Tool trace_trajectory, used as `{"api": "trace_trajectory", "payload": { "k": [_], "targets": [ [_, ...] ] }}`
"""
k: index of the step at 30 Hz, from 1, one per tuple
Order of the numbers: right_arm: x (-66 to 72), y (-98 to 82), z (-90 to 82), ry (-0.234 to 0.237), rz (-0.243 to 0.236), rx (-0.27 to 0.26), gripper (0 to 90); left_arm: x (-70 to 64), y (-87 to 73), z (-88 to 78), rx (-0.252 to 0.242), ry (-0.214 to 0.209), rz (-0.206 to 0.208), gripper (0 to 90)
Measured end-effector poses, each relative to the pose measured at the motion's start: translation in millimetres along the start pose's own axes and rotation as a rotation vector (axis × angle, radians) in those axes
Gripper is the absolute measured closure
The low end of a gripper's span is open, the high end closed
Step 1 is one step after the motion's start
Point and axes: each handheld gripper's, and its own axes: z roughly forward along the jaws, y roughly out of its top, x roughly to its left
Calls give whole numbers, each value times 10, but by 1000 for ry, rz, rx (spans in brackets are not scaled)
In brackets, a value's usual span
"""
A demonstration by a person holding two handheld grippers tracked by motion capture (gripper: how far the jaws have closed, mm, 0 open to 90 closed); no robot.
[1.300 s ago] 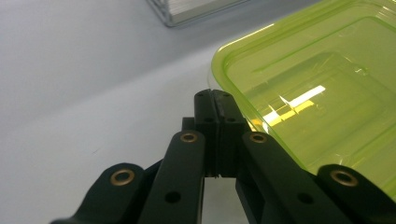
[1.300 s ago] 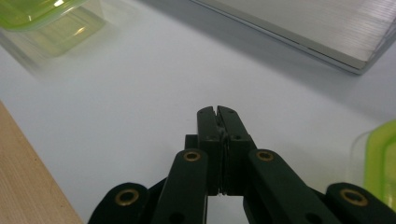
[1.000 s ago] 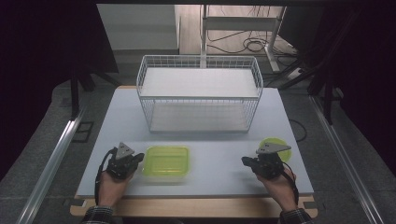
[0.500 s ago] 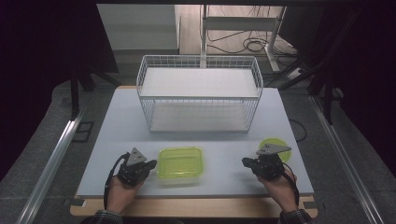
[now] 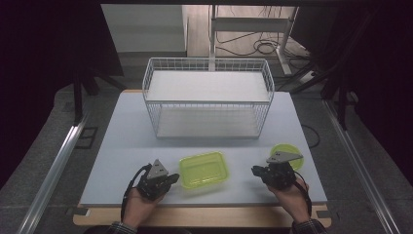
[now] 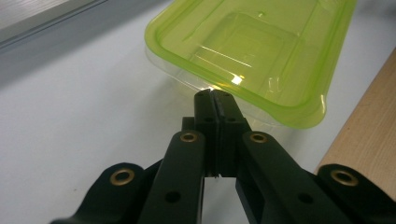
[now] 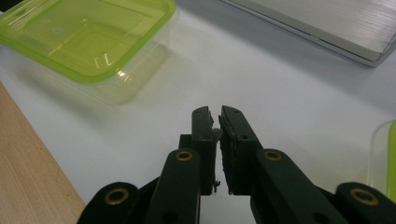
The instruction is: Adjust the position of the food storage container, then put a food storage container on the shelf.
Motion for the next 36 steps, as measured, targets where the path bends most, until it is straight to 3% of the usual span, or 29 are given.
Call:
{"api": "trace_trajectory", "payload": {
  "k": [5, 8, 9, 10, 12, 16, 17, 18, 20, 22, 27, 32, 36],
  "targets": [
    [8, -7, -13, -6, 0, 0, 791, 42, -29, -43, -12, 9, -26, 861],
    [7, -21, -27, -22, 2, -7, 737, 72, -68, -115, -33, 19, -47, 712],
    [6, -24, -34, -27, 1, -5, 715, 71, -80, -144, -37, 22, -47, 712],
    [14, -30, -39, -36, 5, -10, 674, 52, -103, -203, -42, 40, -33, 612],
    [19, -31, -40, -38, 4, -12, 657, 42, -115, -230, -42, 50, -26, 577],
    [68, -32, -40, -42, -7, -21, 533, 23, -161, -308, -51, 78, -24, 362],
    [68, -32, -40, -42, -7, -21, 533, 23, -171, -319, -56, 85, -26, 362],
    [89, -33, -34, -39, -13, -28, 468, 26, -195, -327, -53, 95, -36, 233],
    [97, -33, -30, -35, -16, -29, 440, 26, -212, -331, -46, 96, -42, 190],
    [112, -36, -3, -25, -19, -43, 342, 17, -248, -334, -26, 94, -39, 80],
    [123, -43, 42, -3, -4, -47, 247, -3, -300, -358, -26, 89, -31, 48],
    [139, -52, 91, 33, -8, -62, 147, 24, -363, -372, -57, 81, -47, 22],
    [154, -45, 110, 47, -10, -65, 117, 54, -388, -379, -91, 80, -45, 20]
  ]
}}
